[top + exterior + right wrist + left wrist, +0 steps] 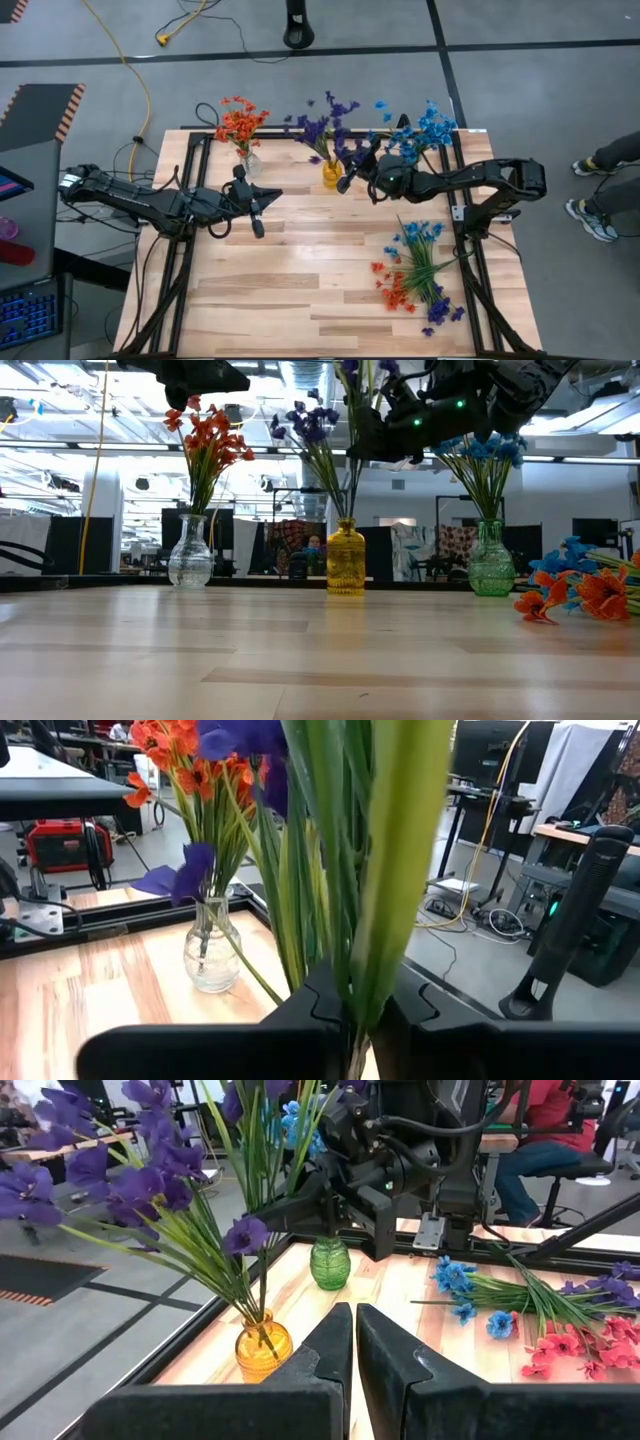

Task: Sort flowers into vase by color
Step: Put the left purple flower into the orange vase

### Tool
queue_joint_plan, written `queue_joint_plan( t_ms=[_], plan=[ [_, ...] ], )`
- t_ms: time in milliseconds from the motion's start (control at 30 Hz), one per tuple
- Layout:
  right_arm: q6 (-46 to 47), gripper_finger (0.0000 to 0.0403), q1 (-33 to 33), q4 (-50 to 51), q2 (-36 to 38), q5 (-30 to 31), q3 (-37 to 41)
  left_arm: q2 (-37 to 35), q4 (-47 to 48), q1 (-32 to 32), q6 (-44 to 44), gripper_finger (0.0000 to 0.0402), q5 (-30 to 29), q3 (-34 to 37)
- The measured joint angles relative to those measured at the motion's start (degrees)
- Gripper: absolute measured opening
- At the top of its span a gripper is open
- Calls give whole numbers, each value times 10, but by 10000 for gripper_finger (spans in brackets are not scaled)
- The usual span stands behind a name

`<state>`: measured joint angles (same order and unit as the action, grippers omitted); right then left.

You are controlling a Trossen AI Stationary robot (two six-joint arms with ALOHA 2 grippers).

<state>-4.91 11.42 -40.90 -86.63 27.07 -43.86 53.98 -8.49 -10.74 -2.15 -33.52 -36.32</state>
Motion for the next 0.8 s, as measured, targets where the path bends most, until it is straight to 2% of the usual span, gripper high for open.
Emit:
queue_joint_plan(
  t_ms=[233, 367, 800],
  plan=[
    [0, 57, 0, 0, 0, 0, 0, 0, 0, 0, 0, 4, 0, 0],
    [0, 73, 0, 0, 0, 0, 0, 0, 0, 0, 0, 4, 0, 0],
    [95, 205, 0, 65, 0, 0, 0, 0, 0, 0, 0, 4, -1, 0]
  ],
)
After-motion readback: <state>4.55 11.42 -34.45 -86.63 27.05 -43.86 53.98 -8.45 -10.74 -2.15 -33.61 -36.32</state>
